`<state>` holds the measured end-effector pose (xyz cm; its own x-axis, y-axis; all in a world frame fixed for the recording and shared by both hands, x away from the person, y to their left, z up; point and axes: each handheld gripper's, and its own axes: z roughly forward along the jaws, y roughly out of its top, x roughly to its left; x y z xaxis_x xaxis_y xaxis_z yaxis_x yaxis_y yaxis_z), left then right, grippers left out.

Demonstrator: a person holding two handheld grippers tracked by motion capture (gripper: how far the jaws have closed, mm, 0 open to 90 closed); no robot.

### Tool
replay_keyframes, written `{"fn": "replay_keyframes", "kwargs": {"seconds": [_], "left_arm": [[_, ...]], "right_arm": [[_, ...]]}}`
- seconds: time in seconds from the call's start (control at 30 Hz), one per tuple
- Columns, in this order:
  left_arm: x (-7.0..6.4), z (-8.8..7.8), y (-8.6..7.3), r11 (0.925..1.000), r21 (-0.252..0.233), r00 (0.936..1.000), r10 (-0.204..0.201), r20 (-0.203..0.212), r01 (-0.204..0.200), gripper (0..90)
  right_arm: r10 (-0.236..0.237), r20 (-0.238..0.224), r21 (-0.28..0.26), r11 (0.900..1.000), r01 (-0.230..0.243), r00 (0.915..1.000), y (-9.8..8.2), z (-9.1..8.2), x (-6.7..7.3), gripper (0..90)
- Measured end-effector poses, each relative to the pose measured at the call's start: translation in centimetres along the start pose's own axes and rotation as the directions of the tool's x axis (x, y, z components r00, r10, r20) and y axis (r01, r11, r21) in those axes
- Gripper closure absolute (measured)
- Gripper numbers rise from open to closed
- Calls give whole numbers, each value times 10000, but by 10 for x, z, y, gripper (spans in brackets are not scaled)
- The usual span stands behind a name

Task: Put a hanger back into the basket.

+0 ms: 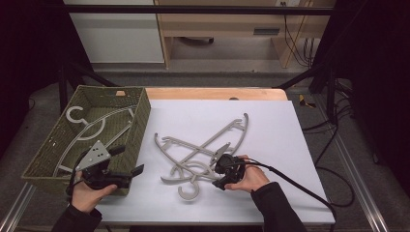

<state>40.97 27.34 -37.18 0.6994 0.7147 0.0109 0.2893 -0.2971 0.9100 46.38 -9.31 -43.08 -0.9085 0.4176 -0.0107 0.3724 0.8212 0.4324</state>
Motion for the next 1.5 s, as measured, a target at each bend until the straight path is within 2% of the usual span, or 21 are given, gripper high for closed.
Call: {"fn": "replay_keyframes", "kwargs": {"seconds": [0.4, 0.6, 0.67, 0.97, 1.1, 1.3, 1.5], "left_arm": [[-2, 3, -1, 9999, 93, 9999, 107, 38, -107, 69], [-2, 3, -1, 9999, 105, 9999, 106, 46, -107, 69], [-2, 3, -1, 9999, 95, 9999, 97, 32, -98, 69], [-2, 3, -1, 9999, 103, 9999, 115, 30, -116, 71], [-2, 2, -1, 9999, 91, 9999, 110, 21, -110, 71], [-2, 2, 0, 9999, 88, 9999, 105, 11, -105, 72], [-2, 1, 0, 10000, 35, 10000, 88, -1, -88, 72]], "right_arm": [[-236, -337, 793, 9965, 262, 9992, -1, 16, -4, 678], [-422, -311, 833, 9955, 447, 9986, -1, 18, -6, 770], [-337, -398, 851, 9957, 370, 9986, -1, 18, -7, 777], [-745, -585, 584, 9953, 779, 9955, -2, 17, -5, 821], [-561, -548, 473, 9972, 587, 9969, -2, 14, -5, 824], [-460, -566, 21, 9989, 462, 9973, -2, 8, -5, 827], [-137, -615, -331, 9994, 116, 9980, -1, 2, -2, 829]]}}
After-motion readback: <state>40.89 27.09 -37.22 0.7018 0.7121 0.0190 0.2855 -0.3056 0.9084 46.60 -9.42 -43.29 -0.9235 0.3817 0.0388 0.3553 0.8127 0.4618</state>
